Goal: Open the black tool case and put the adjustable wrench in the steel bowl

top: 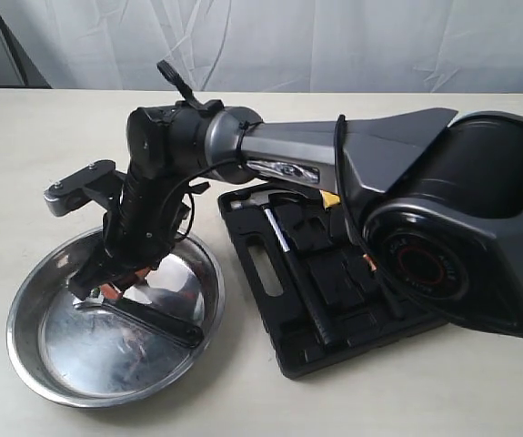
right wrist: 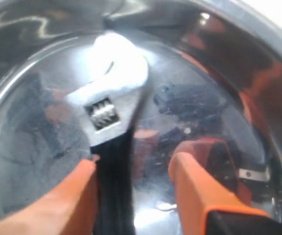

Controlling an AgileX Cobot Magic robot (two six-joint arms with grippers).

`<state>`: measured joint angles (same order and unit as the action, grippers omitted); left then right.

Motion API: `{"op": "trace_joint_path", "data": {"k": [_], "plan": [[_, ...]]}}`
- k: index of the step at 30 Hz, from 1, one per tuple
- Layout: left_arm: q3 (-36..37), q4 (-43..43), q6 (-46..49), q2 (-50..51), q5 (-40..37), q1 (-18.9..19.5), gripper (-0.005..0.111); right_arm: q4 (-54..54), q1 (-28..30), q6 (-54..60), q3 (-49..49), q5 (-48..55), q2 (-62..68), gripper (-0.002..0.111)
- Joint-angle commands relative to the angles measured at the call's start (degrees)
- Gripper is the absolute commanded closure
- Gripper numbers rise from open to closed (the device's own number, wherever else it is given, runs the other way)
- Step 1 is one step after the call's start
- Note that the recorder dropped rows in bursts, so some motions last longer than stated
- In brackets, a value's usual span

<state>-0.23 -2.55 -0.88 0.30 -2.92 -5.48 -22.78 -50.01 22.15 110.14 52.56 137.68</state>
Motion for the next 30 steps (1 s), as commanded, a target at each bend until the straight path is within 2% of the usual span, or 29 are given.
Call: {"op": "trace_joint_path", "data": {"k": [1,2,3,9,21,25,30], "plan": [[0.2,0.3,0.0,-0.3,0.0,-0.4,0.107,0.3,-0.1,0.1,0.4,2.8,-1.2,0.082],[0.2,0.3,0.0,-0.3,0.0,-0.4,0.107,0.3,-0.1,0.8,0.4,3.7,-1.8,0.092],[0.2,0.3,0.0,-0.3,0.0,-0.4,0.107,0.2,-0.1,2.2,0.4,4.9,-3.2,0.108],[0.2,0.3,0.0,-0.3,0.0,-0.4,0.107,3.5,-0.1,1.0,-0.8,7.7,-16.0,0.109],[0.2,0.3,0.0,-0.3,0.0,-0.4,0.107,15.4,0.0,-11.7,-33.8,-0.3,-50.3,0.109],[0.2,0.3,0.0,-0.3,0.0,-0.4,0.107,14.0,0.0,-15.2,-39.4,1.1,-57.8,0.109],[0.2,0.3,0.0,-0.3,0.0,-0.4,0.107,13.5,0.0,-15.2,-40.0,5.0,-62.2,0.109]]}}
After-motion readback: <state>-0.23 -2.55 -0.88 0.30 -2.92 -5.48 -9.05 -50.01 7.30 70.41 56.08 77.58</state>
